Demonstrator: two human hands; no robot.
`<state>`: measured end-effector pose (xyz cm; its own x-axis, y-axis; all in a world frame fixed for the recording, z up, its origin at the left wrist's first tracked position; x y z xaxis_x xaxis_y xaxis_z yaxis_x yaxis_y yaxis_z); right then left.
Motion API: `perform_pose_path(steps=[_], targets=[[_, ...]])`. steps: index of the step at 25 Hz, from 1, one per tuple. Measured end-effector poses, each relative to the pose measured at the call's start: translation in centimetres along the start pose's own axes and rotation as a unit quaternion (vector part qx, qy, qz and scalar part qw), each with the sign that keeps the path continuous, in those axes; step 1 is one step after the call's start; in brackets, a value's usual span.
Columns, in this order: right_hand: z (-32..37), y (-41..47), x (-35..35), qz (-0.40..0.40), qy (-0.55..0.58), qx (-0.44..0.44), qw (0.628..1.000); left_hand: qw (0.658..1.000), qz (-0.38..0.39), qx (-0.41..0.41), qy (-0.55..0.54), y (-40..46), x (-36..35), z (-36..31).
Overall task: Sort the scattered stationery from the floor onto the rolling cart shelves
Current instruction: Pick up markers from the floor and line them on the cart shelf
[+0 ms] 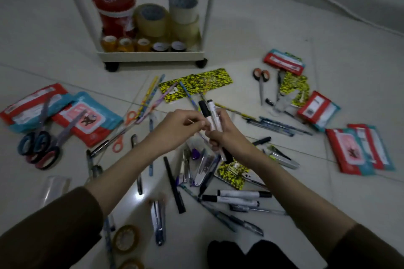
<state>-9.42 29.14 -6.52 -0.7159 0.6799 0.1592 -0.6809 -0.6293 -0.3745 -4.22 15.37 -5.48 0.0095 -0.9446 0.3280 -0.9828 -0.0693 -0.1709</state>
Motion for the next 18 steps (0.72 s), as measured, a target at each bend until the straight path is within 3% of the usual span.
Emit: perform_pose_path(steps=[4, 8, 10, 13, 15, 18], targets=[[-2.8, -2.4, 5.5, -0.140, -0.107, -0.038, 0.984, 0.997, 0.020, -0.025, 0.066, 2.8, -1.2, -0.6], [-6.3, -5.5, 9.2, -0.205, -0.158, -0.090, 0.962, 0.993, 0.054, -0.036, 0.101, 4.8, -2.4, -0.1], [-7.7, -7.0, 9.2, -0.159, -0.254, -0.096, 0.949, 0.988, 0.074, -0.044, 0.127, 5.0, -3.3, 0.4], [-9.7, -8.9, 7.5, -0.005, -0.378, -0.059, 0.924, 0.984, 0.106, -0.034, 0.138, 4.6, -4.8, 1.3], [-10.6, -9.3, 6.6, 0.052, -0.482, -0.041, 0.874, 0.983, 0.114, -0.028, 0.139, 4.3, -5.5, 1.8], [-10.7, -9.1, 5.8, 0.058, -0.586, -0.012, 0.808, 0.984, 0.110, -0.017, 0.136, 3.9, -6.1, 2.4]])
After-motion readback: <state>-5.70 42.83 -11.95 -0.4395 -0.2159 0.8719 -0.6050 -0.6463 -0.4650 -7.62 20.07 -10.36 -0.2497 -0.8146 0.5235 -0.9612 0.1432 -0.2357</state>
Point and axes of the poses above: each hand's wrist, its own y-axis towards the middle knuckle, its own x-axis out of the back of the hand, z = x × y, the point moved 2 cm from there along y, towards the middle knuckle, and after that the axes turned 1 degree about -y, right-handed, at the moved point
